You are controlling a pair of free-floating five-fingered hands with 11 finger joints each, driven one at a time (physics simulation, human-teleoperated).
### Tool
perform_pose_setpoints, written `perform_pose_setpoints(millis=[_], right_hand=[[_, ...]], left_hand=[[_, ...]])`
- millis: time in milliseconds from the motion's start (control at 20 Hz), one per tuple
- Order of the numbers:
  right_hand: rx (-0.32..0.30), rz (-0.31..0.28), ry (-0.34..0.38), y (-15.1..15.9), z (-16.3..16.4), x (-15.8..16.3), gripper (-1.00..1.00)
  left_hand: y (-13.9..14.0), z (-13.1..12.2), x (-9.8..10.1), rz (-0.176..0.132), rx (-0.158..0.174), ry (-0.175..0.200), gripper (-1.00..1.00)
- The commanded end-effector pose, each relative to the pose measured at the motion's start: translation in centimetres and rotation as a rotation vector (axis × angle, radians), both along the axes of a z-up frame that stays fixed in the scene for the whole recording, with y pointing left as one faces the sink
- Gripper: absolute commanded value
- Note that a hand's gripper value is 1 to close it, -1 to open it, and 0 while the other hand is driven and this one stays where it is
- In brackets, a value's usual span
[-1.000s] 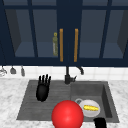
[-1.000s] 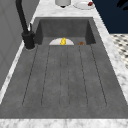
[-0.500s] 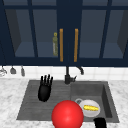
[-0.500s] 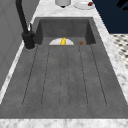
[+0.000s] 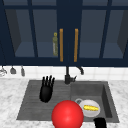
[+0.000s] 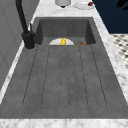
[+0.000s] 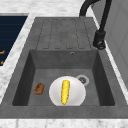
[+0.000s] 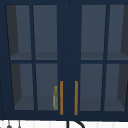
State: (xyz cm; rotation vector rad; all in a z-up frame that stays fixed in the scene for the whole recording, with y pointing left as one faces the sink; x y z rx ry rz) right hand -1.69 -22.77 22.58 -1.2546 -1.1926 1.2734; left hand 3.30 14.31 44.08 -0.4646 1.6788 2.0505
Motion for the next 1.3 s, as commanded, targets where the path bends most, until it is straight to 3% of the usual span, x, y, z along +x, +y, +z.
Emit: perform_pose_setpoints(millis=[0,400,750,1000,1250], right_hand=[[0.000,0.000,0.000,0.0,0.0,0.0,0.00],[0.000,0.000,0.000,0.0,0.0,0.0,0.00],[0.000,0.000,0.000,0.0,0.0,0.0,0.00],[0.000,0.000,0.000,0.0,0.0,0.0,0.00],[0.000,0.000,0.000,0.0,0.0,0.0,0.00]], left_hand=[[-0.3,-0.3,-0.1,-0.009,0.125,-0.044,-1.00],[-0.6,-0.5,-0.2,-0.022,0.140,-0.055,-1.00],[-1.2,2.6,-0.8,-0.027,0.116,-0.044,-1.00],[-1.1,3.0,-0.9,-0.031,0.162,-0.063,-1.00],[-1.1,2.6,-1.0,-0.040,0.172,-0.083,-1.00]])
